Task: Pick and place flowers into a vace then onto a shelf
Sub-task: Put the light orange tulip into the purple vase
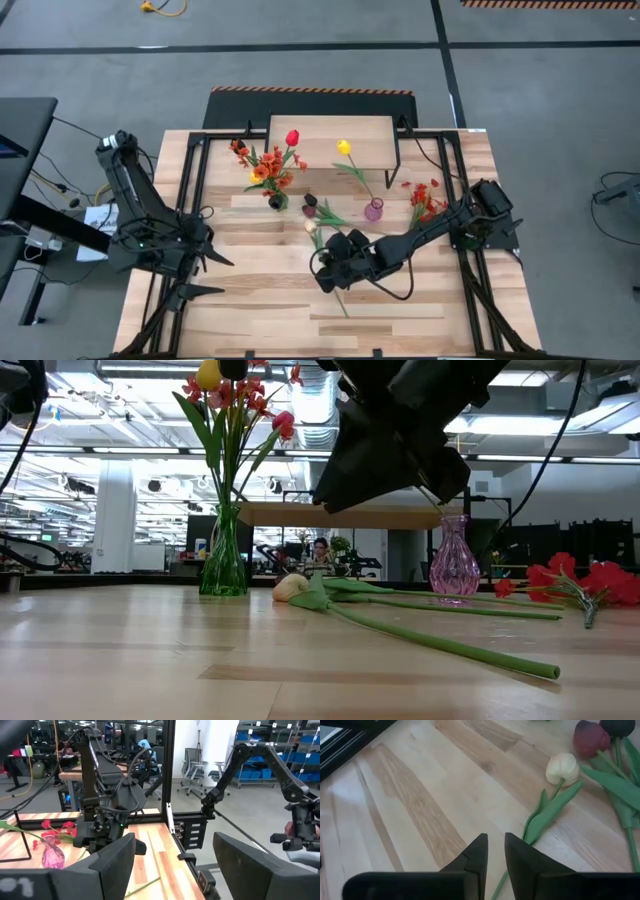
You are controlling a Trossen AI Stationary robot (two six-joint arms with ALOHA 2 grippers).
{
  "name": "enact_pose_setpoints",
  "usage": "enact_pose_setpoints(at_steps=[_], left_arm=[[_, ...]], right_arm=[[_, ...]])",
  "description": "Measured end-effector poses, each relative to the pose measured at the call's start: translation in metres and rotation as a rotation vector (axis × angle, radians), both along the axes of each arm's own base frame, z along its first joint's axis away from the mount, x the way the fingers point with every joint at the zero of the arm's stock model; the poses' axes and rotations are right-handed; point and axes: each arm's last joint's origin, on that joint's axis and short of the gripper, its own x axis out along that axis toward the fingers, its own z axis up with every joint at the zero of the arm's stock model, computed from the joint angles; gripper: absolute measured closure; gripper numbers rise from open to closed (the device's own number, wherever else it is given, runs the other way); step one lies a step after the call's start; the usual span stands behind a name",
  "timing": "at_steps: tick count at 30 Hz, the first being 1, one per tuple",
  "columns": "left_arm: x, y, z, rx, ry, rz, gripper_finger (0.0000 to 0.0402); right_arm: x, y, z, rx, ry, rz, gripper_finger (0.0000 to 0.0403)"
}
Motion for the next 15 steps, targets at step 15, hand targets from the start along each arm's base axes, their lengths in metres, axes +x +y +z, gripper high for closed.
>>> enact_pose_setpoints(at_steps=[15], left_arm=[[0.009,-0.018,-0.004,-0.044,-0.022,0.004,0.0145]], right_arm=[[0.013,0.004,-0.038,0.025,0.04,-0.016,0.0269]])
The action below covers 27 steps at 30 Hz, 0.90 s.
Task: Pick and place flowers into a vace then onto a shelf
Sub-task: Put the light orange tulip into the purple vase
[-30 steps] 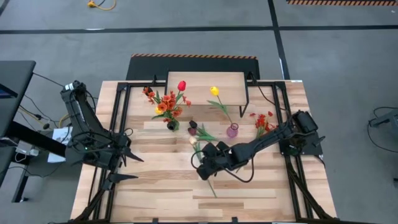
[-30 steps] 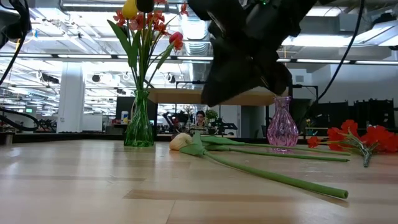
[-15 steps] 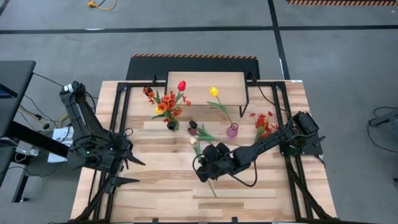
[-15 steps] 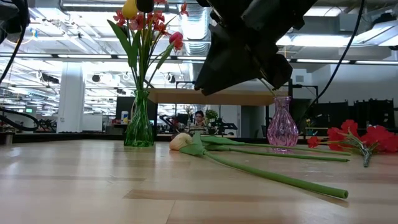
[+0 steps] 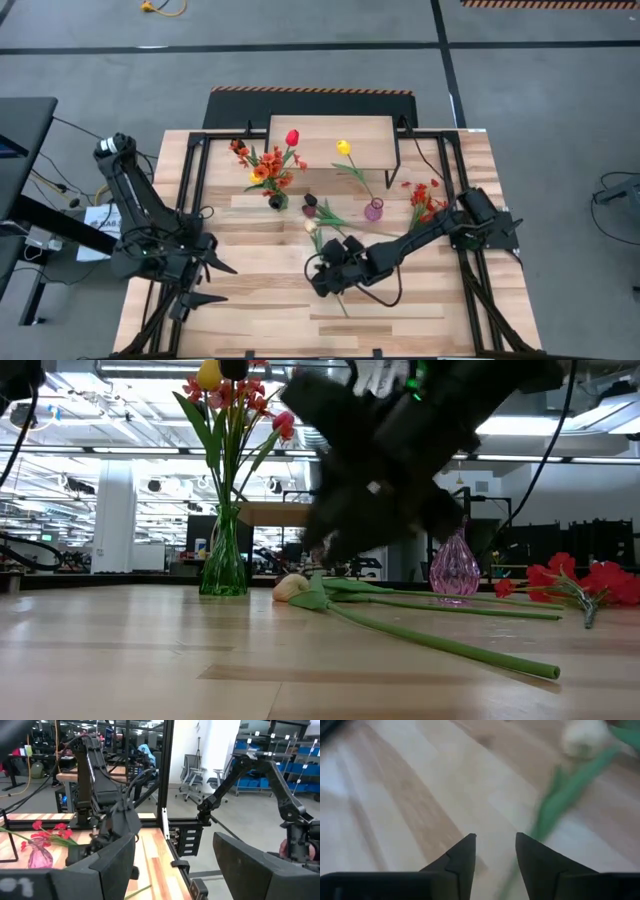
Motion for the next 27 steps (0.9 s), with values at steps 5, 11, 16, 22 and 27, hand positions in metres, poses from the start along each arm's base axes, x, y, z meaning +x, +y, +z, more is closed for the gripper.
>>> enact_pose_setpoints(at_steps=[5,11,16,22,27], left_arm=[[0.0025,-0.0051,-0.0029,-0.005,0.002,0.0,0.0145],[0.0038,-0.0077,-0.0044,-0.006,0.002,0.0,0.0145],[0.0038,-0.0076,-0.0043,-0.007,0.002,0.001,0.0145],[0.0038,-0.0076,-0.0043,-0.007,0.003,0.0,0.0145],[0.0038,-0.0076,-0.0042,-0.017,0.004,0.0,0.0145]], right_arm=[[0.0008,-0.0004,-0.004,-0.001,0.005,0.0,0.026],[-0.0011,-0.0018,-0.0066,-0.012,0.034,0.001,0.0261],[-0.0027,-0.0054,-0.0085,-0.024,0.069,-0.004,0.0263],[-0.0031,-0.0057,-0.0088,-0.028,0.072,-0.005,0.0256],[-0.0049,-0.0064,-0.0113,-0.029,0.079,-0.008,0.0255]])
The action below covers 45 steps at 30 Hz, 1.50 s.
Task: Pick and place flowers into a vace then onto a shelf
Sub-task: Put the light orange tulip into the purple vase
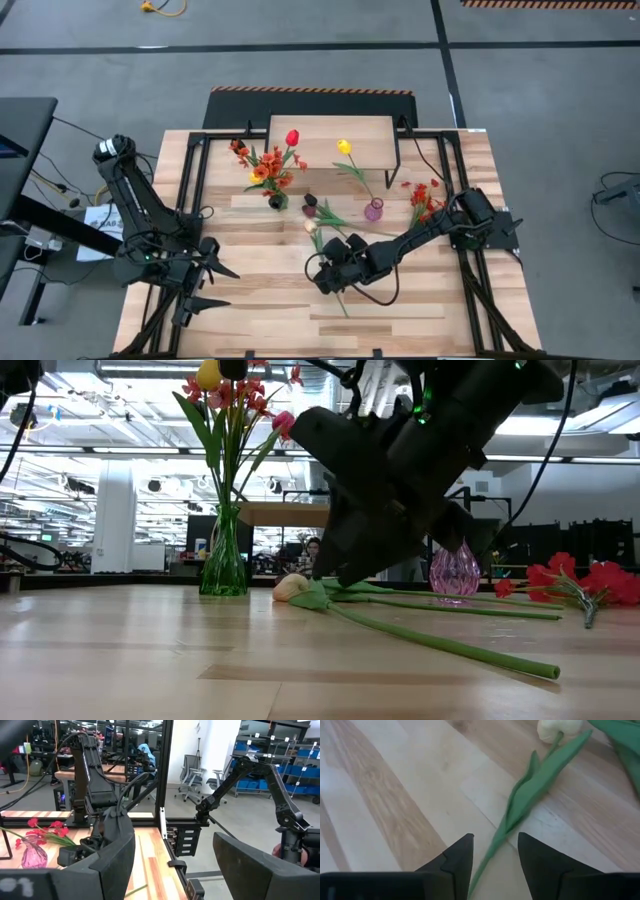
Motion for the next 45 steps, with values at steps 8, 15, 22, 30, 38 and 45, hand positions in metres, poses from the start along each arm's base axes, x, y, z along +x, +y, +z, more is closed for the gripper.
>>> enact_pose_setpoints(at_steps=[8,15,22,30,38,45], left_arm=[[0.0,0.0,0.0,-0.019,0.004,-0.001,0.0145],[0.0,0.0,0.001,-0.036,0.001,-0.004,0.0145],[0.0,0.0,0.002,-0.044,-0.003,-0.004,0.0145],[0.0,0.0,0.002,-0.045,-0.004,-0.003,0.0145],[0.0,0.0,0.0,-0.01,0.002,0.001,0.0145],[0.0,0.0,0.0,-0.003,0.004,0.0,0.0145]], right_arm=[[-0.002,-0.001,-0.005,-0.004,0.009,-0.005,0.0251],[0.01,0.003,-0.03,0.021,-0.013,0.028,0.0251],[0.015,0.005,-0.04,0.032,-0.005,0.005,0.0262],[0.013,0.003,-0.04,0.035,0.01,-0.018,0.0321],[0.01,0.008,-0.041,0.06,0.01,-0.037,0.0392],[0.005,0.018,-0.029,0.056,-0.007,-0.008,0.0398]])
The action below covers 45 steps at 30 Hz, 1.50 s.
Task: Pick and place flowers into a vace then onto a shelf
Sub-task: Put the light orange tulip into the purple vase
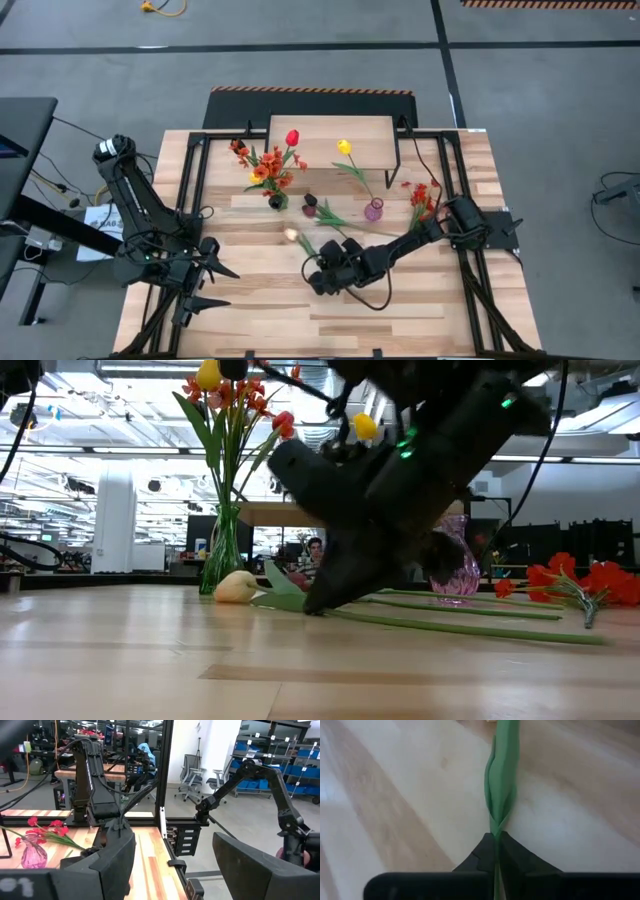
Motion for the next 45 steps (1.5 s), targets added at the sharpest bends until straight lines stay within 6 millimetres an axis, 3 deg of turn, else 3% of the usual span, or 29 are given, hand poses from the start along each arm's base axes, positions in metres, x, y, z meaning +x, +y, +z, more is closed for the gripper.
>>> enact_pose_setpoints(at_steps=[12,21,28,32,38,45], left_arm=[[0.0,0.0,0.0,-0.003,-0.002,-0.001,0.0145],[0.0,0.0,0.001,-0.013,-0.007,0.001,0.0145],[0.008,0.006,0.006,-0.059,-0.03,0.045,0.0145],[0.016,0.012,0.008,-0.093,-0.044,0.093,0.0145],[0.032,0.023,0.016,-0.199,-0.112,0.18,0.0145],[0.054,0.036,0.016,-0.21,-0.16,0.297,0.0145]], right_arm=[[-0.029,0.029,0.063,-0.114,-0.096,0.125,0.0401],[-0.074,0.059,0.131,-0.319,-0.28,0.208,0.0402],[-0.12,0.074,0.192,-0.617,-0.454,0.2,0.0403],[-0.14,0.078,0.21,-0.776,-0.462,0.191,0.0403],[-0.165,0.07,0.227,-0.899,-0.414,0.256,0.0403],[-0.204,0.018,0.271,-0.903,-0.376,0.425,0.0403]])
